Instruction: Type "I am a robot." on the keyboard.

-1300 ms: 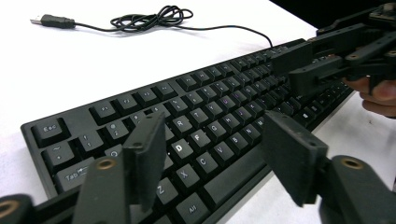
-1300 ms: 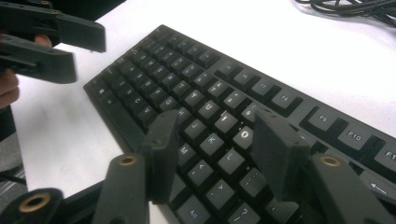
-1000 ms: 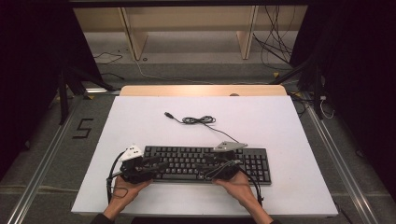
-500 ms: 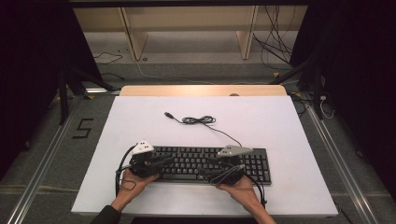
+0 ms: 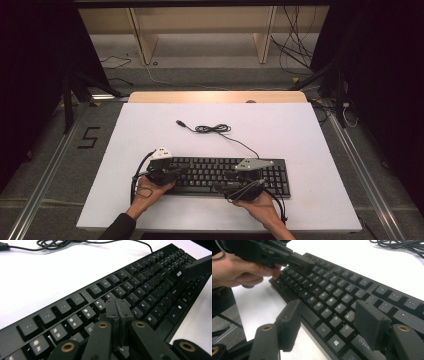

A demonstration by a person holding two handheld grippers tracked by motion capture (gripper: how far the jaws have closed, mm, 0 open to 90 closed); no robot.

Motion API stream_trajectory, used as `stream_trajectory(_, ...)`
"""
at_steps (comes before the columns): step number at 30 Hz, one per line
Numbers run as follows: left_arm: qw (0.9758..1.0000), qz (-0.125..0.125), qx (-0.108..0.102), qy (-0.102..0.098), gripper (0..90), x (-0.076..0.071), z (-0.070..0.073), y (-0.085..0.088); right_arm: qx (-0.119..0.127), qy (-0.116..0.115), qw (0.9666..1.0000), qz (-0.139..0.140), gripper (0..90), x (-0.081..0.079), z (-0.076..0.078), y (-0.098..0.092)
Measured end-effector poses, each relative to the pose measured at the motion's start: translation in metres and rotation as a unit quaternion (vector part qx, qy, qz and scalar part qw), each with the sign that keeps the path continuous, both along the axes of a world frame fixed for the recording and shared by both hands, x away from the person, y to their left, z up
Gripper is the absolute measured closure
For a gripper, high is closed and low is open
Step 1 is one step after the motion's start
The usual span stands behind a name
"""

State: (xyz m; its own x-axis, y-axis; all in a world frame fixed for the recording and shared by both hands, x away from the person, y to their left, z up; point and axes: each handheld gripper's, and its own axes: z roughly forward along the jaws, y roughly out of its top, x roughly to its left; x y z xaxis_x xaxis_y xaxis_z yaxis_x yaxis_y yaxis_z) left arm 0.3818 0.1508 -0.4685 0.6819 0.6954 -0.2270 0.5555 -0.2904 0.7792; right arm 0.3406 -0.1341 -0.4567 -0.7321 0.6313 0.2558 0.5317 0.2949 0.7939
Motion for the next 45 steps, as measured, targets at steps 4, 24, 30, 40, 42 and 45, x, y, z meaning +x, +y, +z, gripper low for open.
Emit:
stream_trajectory(4,0.9999,-0.001,0.013,0.004,88.8,0.004,-0.003,-0.004,0.001,0.001,1.0,-0.001,38.7,-0.002,0.0,-0.001)
stream_trajectory(24,0.9993,0.012,0.029,0.02,88.9,0.011,-0.01,-0.005,0.01,-0.001,1.0,0.0,35.2,-0.007,0.002,-0.004)
stream_trajectory(30,0.9993,0.013,0.029,0.021,89.0,0.011,-0.011,-0.005,0.01,-0.001,0.9999,0.001,35.2,-0.007,0.002,-0.003)
stream_trajectory(40,0.9993,0.007,0.032,0.019,89.0,0.01,-0.013,-0.006,0.009,-0.002,1.0,-0.002,35.2,-0.007,0.002,-0.004)
stream_trajectory(42,0.9993,0.007,0.031,0.017,88.8,0.01,-0.012,-0.005,0.01,-0.002,0.9999,-0.002,35.2,-0.007,0.002,-0.004)
stream_trajectory(45,0.9996,0.004,0.022,0.015,85.7,0.009,-0.01,-0.004,0.01,-0.001,0.9999,-0.003,35.2,-0.007,0.002,-0.004)
